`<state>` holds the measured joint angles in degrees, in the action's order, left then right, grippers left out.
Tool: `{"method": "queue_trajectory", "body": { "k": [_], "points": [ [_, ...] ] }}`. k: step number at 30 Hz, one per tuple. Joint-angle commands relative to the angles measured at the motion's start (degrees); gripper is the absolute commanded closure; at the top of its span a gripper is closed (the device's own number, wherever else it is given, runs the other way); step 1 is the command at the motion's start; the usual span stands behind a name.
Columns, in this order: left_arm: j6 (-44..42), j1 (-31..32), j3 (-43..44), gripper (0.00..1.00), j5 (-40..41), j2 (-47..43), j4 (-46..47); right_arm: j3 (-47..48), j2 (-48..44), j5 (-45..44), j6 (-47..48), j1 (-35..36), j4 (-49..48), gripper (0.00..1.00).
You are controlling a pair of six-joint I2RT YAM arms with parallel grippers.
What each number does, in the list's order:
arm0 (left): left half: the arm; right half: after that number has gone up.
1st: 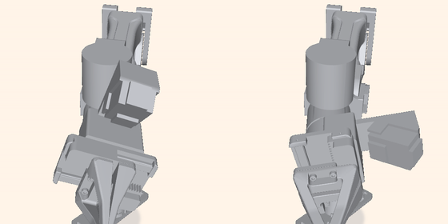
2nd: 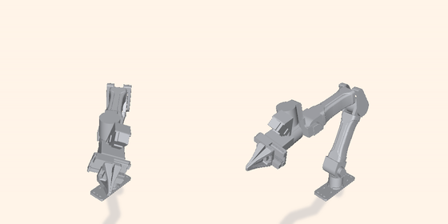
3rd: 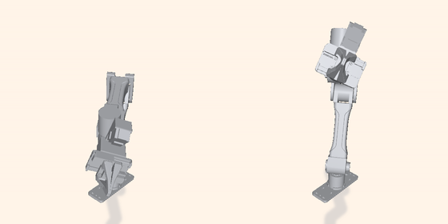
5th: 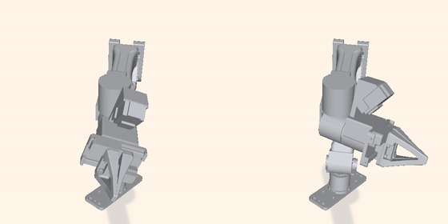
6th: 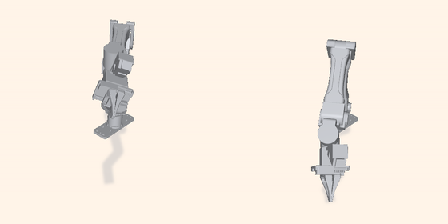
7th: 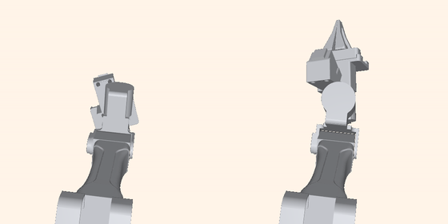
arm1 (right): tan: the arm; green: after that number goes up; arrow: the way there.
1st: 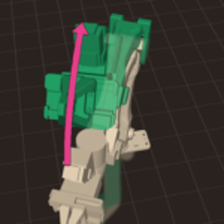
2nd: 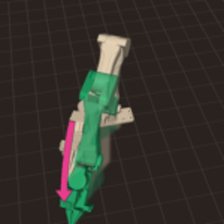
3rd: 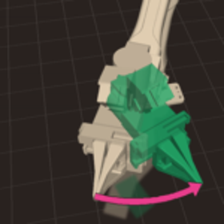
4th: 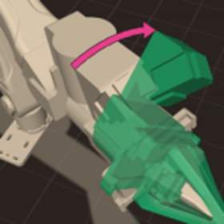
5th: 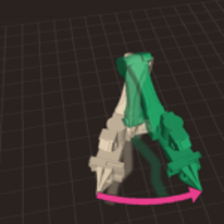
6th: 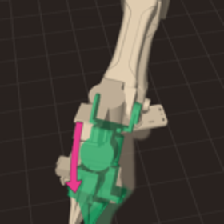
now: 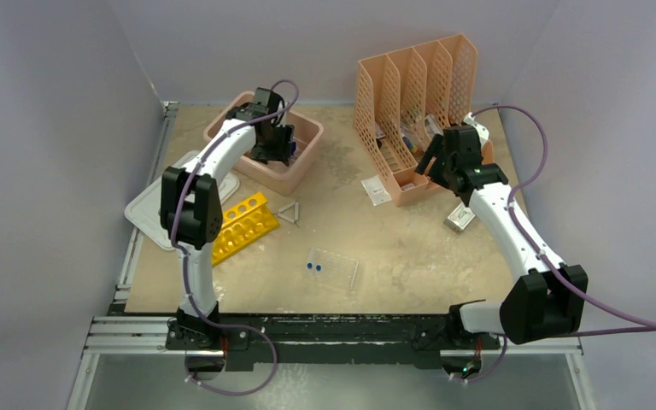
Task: Organize the chemistry lab equipment
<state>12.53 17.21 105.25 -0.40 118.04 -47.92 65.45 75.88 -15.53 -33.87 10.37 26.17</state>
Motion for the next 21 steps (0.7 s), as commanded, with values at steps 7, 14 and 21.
{"method": "queue_trajectory", "body": {
  "k": [7,14,21],
  "points": [
    [2.46,-1.39,-5.06,0.66,2.5,1.16,8.82,1.7,-0.02,-0.88,0.65,-0.35,-1.79,0.21],
    [5.26,-1.3,-8.44,0.48,6.1,-0.47,13.26,1.82,0.06,-0.92,1.04,-0.35,-1.79,0.21],
    [4.52,-1.3,-6.71,0.24,6.92,-4.6,13.75,1.61,-0.02,0.58,2.52,-0.3,-3.02,0.21]
  ]
}}
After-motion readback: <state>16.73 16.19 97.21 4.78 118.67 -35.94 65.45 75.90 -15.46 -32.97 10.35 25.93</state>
